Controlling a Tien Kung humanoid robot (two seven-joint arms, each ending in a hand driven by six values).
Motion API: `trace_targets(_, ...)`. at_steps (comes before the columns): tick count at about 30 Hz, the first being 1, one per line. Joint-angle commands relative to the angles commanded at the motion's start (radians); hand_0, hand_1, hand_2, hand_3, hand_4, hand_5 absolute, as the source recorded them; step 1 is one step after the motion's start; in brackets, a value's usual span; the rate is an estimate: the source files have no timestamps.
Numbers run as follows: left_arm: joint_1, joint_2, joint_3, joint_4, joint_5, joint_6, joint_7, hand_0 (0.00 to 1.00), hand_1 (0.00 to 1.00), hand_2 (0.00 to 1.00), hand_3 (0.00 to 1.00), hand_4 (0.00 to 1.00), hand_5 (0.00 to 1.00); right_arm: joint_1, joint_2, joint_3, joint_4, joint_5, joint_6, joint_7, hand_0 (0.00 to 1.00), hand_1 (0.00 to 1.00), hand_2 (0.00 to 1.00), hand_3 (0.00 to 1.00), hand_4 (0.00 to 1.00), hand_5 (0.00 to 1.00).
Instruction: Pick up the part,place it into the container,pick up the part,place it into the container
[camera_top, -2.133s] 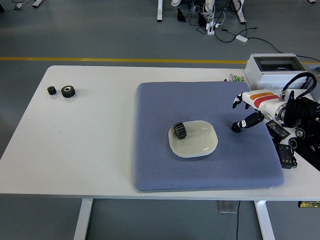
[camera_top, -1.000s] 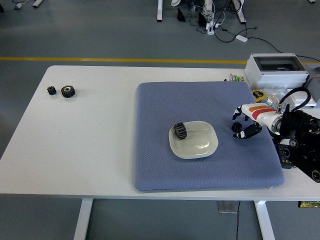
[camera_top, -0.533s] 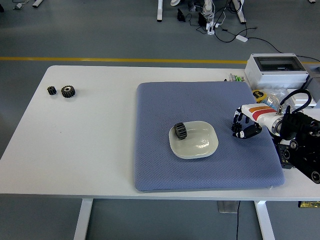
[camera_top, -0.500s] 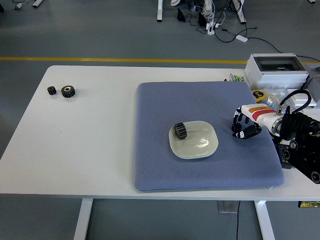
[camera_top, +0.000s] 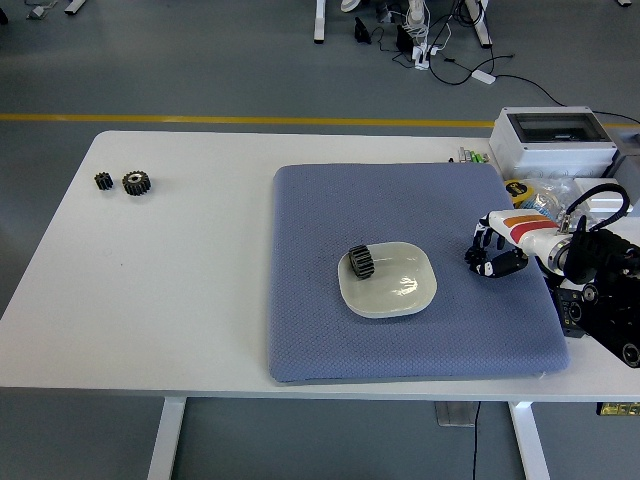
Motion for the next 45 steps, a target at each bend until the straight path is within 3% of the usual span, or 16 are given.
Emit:
trace_targets(18,0.000,0.000,0.016,0.000,-0.012,0.000,0.001,0.720,0.699,0.670,0.554,0.639,0.578,-0.002,0.005,-0.019,-0.023,0.027,-0.027,0.006,0.275,0.425,0.500,0.506,0.712,0.316)
trace_targets(31,0.002,0.000,0.022,0.000,-0.013,-0.001,0.001,0.720,0.699,0.671,0.556,0.637,0.575,-0.011,-0.002,-0.015,-0.019,0.041,-0.034,0.000,0.222,0.392,0.459,0.482,0.724,0.271)
trace_targets(39,0.004,0.000,0.020,0.000,-0.010,-0.003,0.001,0.720,0.699,0.670,0.555,0.638,0.576,-0.011,-0.023,0.025,0.029,0.019,-0.033,-0.003,0.217,0.392,0.457,0.481,0.728,0.274)
trace_targets(45,0.006,0.000,0.016,0.000,-0.007,-0.004,0.000,0.719,0.698,0.670,0.555,0.637,0.576,-0.022,-0.050,0.099,0.124,-0.010,-0.039,-0.010,0.216,0.395,0.458,0.482,0.722,0.274)
